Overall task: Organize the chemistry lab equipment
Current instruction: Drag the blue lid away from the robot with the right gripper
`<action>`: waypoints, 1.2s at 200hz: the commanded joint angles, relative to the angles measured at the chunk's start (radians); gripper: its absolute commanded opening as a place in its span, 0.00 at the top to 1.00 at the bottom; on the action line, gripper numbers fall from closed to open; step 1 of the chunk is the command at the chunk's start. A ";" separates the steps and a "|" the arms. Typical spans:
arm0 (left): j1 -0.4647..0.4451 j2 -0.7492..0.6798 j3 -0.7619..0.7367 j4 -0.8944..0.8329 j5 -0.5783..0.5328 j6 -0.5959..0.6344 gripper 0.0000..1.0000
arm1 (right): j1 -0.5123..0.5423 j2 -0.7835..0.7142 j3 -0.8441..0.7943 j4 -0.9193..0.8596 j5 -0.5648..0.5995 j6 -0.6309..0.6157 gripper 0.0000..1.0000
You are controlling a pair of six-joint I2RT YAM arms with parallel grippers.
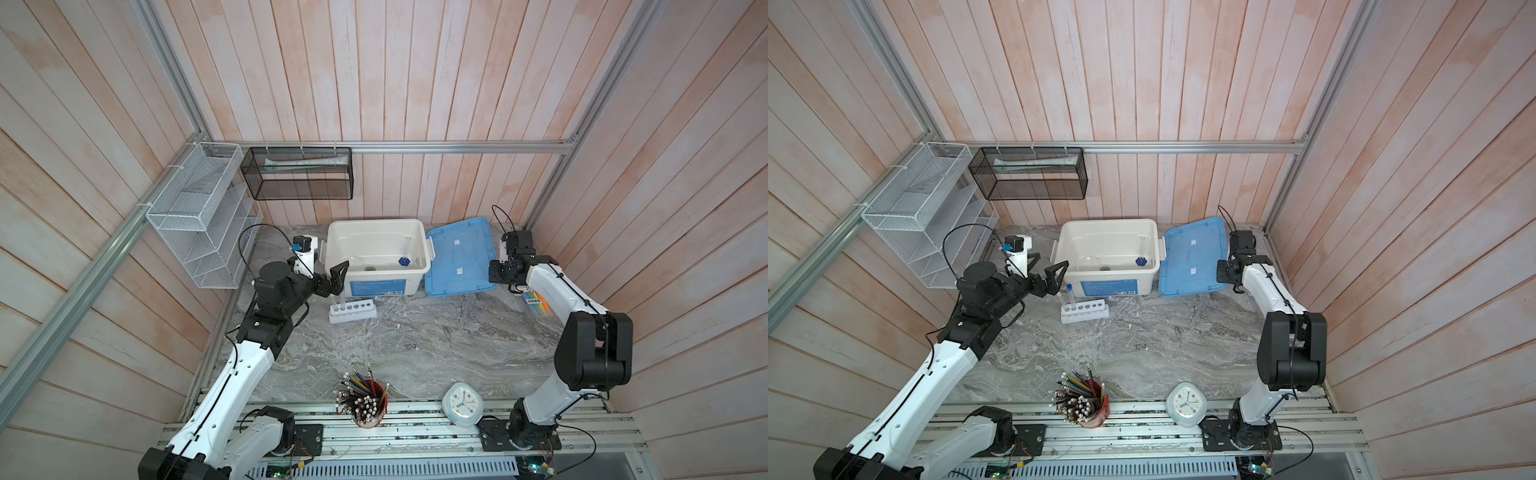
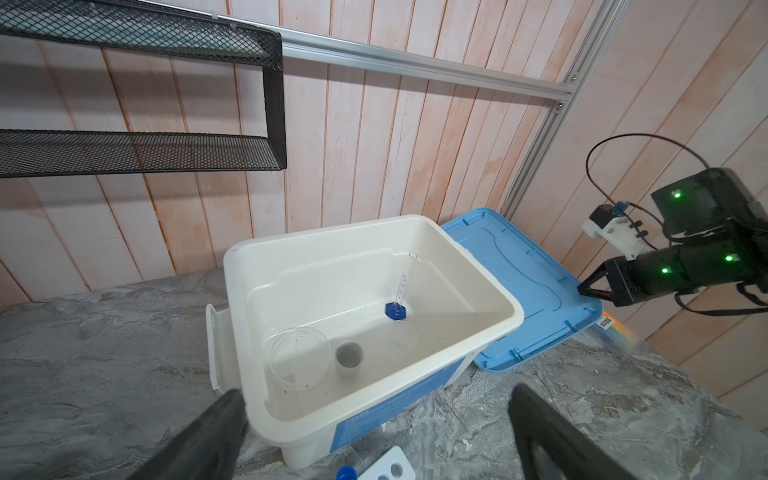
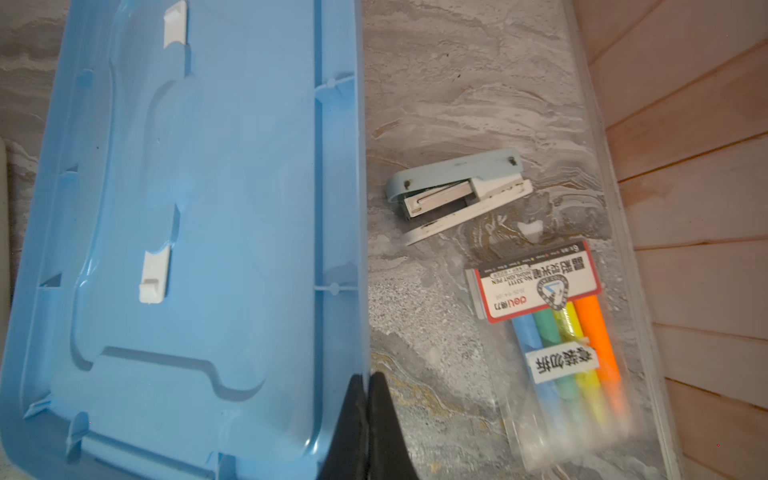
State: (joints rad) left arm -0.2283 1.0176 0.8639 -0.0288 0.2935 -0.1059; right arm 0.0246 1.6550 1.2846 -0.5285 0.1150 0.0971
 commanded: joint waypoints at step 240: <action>-0.135 0.185 0.110 0.095 0.130 -0.010 0.02 | 0.001 -0.448 0.166 -0.166 0.079 0.010 1.00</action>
State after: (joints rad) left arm -0.3470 1.1725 0.9295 0.0124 0.3653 -0.0998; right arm 0.0238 1.2438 1.4136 -0.7071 0.2752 0.1066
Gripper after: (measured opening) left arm 0.974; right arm 0.043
